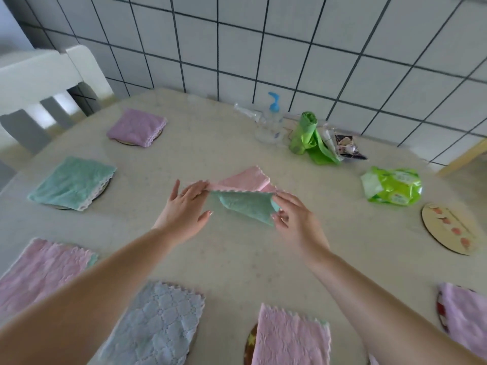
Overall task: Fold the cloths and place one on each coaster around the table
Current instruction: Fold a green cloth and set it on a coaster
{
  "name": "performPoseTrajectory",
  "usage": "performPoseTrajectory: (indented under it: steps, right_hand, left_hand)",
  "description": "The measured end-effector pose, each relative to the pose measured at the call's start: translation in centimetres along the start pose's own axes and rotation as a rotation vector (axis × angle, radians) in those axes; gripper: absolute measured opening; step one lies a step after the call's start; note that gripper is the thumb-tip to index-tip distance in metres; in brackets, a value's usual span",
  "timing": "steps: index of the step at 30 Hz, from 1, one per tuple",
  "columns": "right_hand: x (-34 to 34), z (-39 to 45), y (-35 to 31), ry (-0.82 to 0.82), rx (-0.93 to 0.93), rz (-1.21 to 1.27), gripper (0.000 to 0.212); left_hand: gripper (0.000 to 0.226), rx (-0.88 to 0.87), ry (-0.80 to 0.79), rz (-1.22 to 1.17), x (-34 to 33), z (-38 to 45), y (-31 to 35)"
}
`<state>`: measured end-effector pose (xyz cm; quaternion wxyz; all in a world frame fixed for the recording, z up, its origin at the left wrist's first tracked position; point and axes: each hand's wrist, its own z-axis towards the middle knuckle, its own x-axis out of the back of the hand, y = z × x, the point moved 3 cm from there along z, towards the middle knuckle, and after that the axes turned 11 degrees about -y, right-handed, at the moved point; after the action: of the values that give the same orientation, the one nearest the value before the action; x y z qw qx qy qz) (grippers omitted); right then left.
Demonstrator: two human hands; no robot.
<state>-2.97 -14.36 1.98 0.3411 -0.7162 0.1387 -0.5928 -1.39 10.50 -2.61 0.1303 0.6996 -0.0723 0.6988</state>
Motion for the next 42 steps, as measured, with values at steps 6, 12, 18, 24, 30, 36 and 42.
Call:
performPoseTrajectory:
  steps: [6, 12, 18, 24, 30, 36, 42]
  right_hand:
    - [8.6, 1.3, -2.4, 0.274, 0.057, 0.020, 0.018]
    - [16.9, 1.6, -4.5, 0.443, 0.165, -0.031, 0.022]
    - [18.8, 2.0, -4.0, 0.376, 0.087, -0.142, 0.011]
    - [17.9, 3.9, -1.9, 0.286, -0.097, 0.076, 0.008]
    - [19.7, 3.5, -1.9, 0.473, -0.029, 0.207, 0.006]
    - [15.5, -0.2, 1.8, 0.433, 0.001, 0.158, 0.010]
    - [6.8, -5.9, 8.5, 0.195, -0.235, 0.115, 0.019]
  left_hand:
    - [0.030, -0.092, 0.310, -0.101, 9.6, 2.2, 0.6]
    - [0.013, -0.102, 0.411, -0.218, 18.7, 2.0, 1.1]
    - [0.028, -0.068, 0.268, -0.084, 20.4, 3.5, 0.3]
    - [0.024, 0.017, 0.173, -0.375, 18.4, 6.8, 0.6]
    - [0.016, 0.026, 0.445, -0.638, 20.2, 7.8, 1.0]
    - [0.014, -0.023, 0.359, -0.610, 14.5, 4.8, 2.2]
    - [0.011, -0.007, -0.088, -0.545, 3.2, -0.4, 3.4]
